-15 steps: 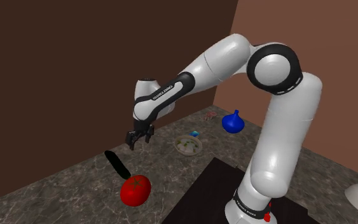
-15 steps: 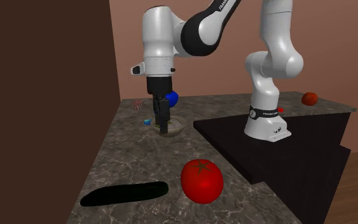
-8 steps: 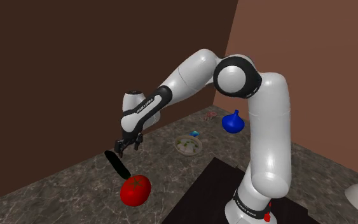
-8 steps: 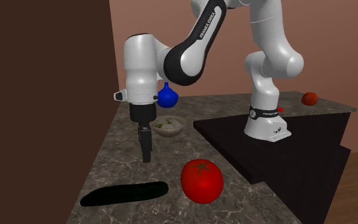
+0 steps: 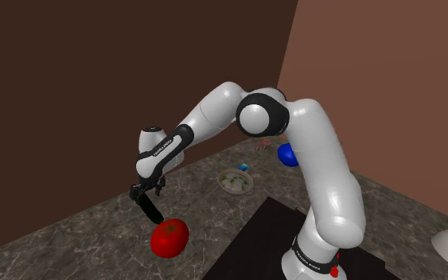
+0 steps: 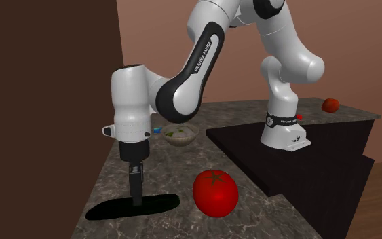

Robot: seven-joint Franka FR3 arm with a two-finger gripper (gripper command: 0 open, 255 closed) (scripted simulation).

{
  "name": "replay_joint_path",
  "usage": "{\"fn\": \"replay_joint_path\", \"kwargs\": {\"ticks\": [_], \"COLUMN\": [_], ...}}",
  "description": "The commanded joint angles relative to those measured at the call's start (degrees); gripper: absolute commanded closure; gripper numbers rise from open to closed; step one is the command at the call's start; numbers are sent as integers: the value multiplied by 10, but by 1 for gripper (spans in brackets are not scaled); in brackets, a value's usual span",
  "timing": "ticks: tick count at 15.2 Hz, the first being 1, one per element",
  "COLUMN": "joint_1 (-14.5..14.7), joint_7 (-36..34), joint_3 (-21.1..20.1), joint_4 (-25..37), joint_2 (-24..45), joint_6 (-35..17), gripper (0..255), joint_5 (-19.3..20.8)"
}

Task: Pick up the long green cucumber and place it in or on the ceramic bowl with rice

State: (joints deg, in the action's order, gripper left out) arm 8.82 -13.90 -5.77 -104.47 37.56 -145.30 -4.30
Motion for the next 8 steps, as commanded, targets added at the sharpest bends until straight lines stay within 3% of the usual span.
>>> {"fn": "replay_joint_path", "kwargs": {"ticks": [1, 8], "joint_1": [2, 5], "joint_7": [0, -1], "joint_3": [1, 2], "joint_4": [12, 24], "joint_2": [19, 49], "joint_6": [-7, -26], "gripper": [0, 0], "joint_5": [1, 2]}}
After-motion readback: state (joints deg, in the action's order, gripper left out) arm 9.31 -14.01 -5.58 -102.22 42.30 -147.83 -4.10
